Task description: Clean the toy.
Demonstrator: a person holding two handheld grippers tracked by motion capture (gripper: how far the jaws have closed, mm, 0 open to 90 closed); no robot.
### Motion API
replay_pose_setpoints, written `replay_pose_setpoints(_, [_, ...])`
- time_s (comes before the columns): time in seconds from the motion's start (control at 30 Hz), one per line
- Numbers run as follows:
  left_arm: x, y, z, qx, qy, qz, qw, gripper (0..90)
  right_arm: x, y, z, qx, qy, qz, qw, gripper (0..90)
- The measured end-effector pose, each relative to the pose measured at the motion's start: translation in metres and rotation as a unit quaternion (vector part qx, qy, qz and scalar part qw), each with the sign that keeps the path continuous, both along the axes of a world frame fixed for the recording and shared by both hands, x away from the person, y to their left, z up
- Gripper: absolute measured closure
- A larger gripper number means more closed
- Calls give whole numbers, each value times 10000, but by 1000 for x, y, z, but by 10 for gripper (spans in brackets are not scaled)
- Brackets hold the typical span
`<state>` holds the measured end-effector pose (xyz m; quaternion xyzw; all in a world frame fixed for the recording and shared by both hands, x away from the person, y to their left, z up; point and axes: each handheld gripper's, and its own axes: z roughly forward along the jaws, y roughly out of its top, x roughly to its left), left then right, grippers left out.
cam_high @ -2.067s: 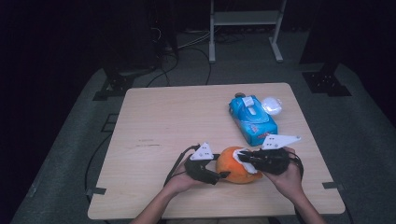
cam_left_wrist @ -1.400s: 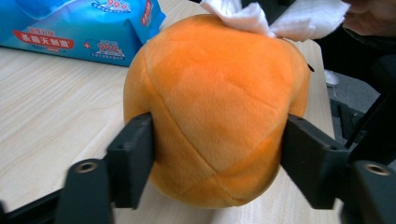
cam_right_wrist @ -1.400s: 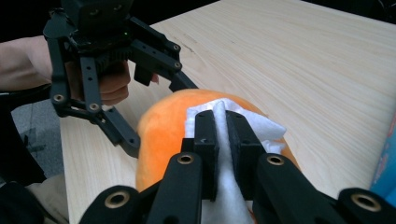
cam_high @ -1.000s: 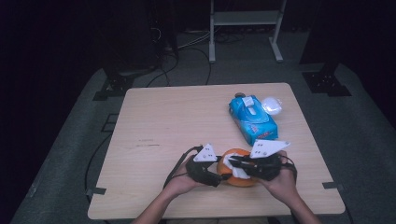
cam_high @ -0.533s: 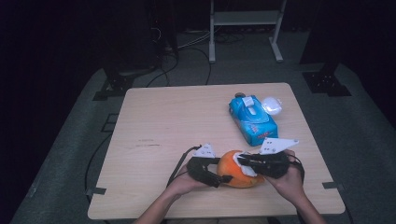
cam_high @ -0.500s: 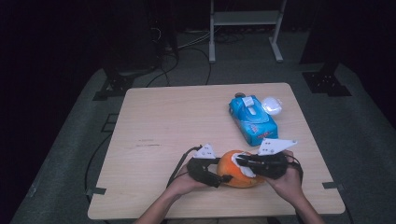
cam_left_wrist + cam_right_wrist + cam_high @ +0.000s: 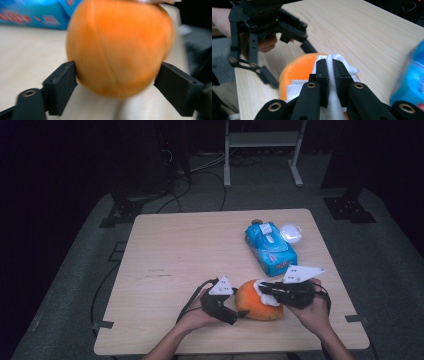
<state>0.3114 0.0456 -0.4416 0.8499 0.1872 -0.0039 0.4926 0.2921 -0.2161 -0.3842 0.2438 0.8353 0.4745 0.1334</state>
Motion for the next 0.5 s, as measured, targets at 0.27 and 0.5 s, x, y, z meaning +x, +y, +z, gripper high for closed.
replay_pose_setpoints(0.27, [3,-1,-5,-51,214,223,9995,223,-5,18,-6,-74,110,251,9996,832])
replay_pose_setpoints(0.5, [0,0,-6,44,-96,155,9998,270,-4,18,-1,-84,17,222,9997,832])
